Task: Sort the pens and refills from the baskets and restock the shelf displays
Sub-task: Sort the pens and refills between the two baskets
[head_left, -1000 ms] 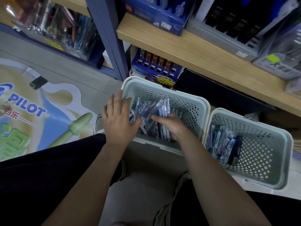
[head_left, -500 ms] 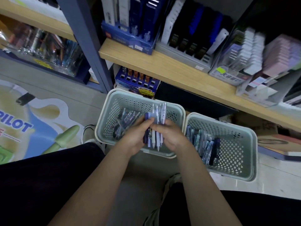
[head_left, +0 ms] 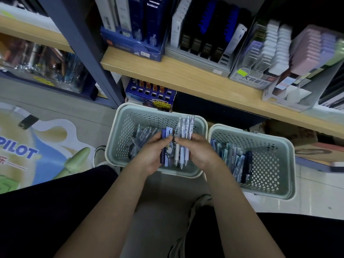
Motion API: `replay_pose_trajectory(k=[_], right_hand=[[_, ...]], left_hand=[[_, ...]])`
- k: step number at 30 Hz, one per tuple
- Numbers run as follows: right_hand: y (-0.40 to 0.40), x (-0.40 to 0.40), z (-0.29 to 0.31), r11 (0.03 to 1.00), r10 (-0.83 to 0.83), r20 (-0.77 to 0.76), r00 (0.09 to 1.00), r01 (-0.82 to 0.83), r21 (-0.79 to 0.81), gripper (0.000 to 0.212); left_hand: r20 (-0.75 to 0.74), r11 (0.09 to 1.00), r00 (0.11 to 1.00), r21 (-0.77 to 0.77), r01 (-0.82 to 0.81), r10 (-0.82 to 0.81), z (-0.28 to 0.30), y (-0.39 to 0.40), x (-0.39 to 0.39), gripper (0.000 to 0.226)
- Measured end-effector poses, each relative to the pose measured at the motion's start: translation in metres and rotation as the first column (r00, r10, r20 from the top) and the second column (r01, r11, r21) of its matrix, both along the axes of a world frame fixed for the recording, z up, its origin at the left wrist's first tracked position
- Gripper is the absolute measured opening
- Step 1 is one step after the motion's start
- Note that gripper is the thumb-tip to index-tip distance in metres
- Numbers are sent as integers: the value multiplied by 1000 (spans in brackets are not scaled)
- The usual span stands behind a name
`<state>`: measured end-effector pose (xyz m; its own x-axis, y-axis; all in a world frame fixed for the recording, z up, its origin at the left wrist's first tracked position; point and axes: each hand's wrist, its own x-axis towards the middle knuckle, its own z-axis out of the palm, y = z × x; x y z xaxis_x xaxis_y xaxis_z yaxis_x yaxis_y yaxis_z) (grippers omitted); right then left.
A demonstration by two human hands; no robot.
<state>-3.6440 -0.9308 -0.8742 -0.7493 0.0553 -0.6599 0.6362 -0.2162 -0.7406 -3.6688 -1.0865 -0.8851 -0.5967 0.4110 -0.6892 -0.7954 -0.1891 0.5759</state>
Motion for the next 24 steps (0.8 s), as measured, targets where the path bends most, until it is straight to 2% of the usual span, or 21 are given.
replay_pose_trajectory(k=[2,3,5,7,10,11,15,17,21,24], right_hand=[[0,-1,-2,1000,1,5,1000,-1,10,7],[0,-2,-2,1000,-1,10,1000,1,20,7],[1,-3,-4,999,11,14,1000,-11,36,6],[0,-4,-5,999,20,12,1000,-20,28,9],[-1,-5,-6,998,47,14,999,-48,45,26],[-2,-6,-6,998,53,20,998,-54,31,29],[-3,-8,-7,999,27,17,1000,-26,-48,7],[-4,-9,-5,1000,20,17,1000,-20,-21,10],[-8,-13,-10,989,62,28,998,-66,134,22],[-10,-14,-12,989,36,45,998,-42,144,40]], left_hand=[[26,1000,999,-22,-20,21,-4,-1,-3,82],[26,999,1000,-30,-16,17,-4,-1,-3,75],[-4,999,1000,-53,4,-4,-8,1,-4,43],[-32,998,999,-67,7,-9,-11,1,-4,38],[-54,997,999,-71,1,-5,-9,0,-3,78],[-52,998,999,-65,0,-3,-9,-1,-4,81],[-70,996,998,-84,-7,1,-15,-8,-6,36],[-98,996,995,-91,-2,-7,-14,-11,-7,30],[-97,993,995,-121,13,-24,-10,-16,-9,24],[-116,982,993,-188,0,-22,-14,-22,-12,28]])
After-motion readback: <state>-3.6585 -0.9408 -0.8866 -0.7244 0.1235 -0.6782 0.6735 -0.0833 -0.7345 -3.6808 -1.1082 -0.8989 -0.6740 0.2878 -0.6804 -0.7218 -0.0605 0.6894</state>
